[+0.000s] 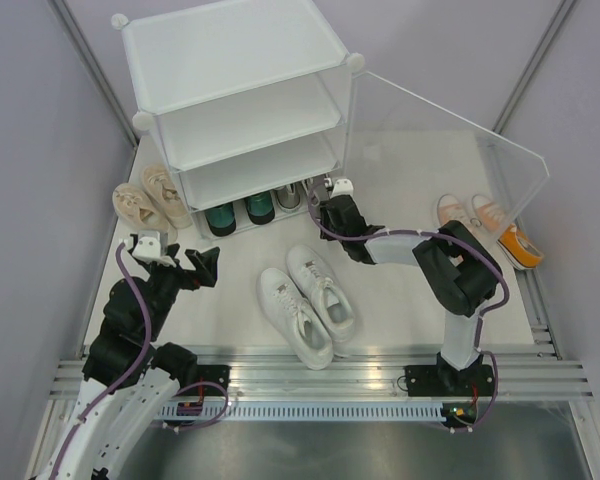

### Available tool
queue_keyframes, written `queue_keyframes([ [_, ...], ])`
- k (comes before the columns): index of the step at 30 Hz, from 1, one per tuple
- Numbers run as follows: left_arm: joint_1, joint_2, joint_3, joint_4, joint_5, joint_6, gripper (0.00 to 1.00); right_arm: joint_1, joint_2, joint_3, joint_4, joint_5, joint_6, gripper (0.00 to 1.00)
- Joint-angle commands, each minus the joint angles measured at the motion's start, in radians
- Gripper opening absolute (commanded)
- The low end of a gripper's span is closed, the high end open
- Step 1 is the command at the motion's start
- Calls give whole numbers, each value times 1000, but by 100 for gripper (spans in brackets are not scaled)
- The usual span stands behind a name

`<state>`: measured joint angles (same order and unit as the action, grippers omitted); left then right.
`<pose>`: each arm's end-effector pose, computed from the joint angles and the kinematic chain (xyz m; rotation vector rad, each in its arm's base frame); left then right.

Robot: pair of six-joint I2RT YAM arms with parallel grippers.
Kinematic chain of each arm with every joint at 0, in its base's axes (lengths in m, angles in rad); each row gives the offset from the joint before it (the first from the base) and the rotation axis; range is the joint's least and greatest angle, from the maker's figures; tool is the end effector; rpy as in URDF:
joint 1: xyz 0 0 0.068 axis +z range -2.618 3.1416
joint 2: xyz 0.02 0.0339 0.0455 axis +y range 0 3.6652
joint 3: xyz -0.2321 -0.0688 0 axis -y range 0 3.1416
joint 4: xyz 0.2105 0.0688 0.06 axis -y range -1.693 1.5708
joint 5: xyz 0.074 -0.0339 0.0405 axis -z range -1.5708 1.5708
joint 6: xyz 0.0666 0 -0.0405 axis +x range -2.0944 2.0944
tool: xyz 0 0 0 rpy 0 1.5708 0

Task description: Place and organize the shoes in the shoe cabinet

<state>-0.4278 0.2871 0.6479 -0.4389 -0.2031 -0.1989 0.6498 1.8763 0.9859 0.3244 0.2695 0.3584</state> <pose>0.1075 -0.0342 0.2988 0.0339 1.6561 -0.3102 0.3177 0.2191 0.1349 -0.1518 2.1243 0.3115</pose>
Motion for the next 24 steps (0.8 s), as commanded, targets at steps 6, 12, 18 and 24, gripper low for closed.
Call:
queue_keyframes([
  [6, -3, 7, -1, 34, 4, 38, 100, -68, 112, 241, -15, -7, -52, 34],
  [12, -3, 9, 1, 34, 4, 38, 100, -91, 147, 296, -21, -32, -47, 33],
  [18, -3, 14, -1, 35, 2, 38, 100, -95, 167, 342, -28, -36, -53, 33],
  [24, -3, 18, 1, 34, 2, 39, 100, -98, 192, 401, -59, -44, -65, 33],
])
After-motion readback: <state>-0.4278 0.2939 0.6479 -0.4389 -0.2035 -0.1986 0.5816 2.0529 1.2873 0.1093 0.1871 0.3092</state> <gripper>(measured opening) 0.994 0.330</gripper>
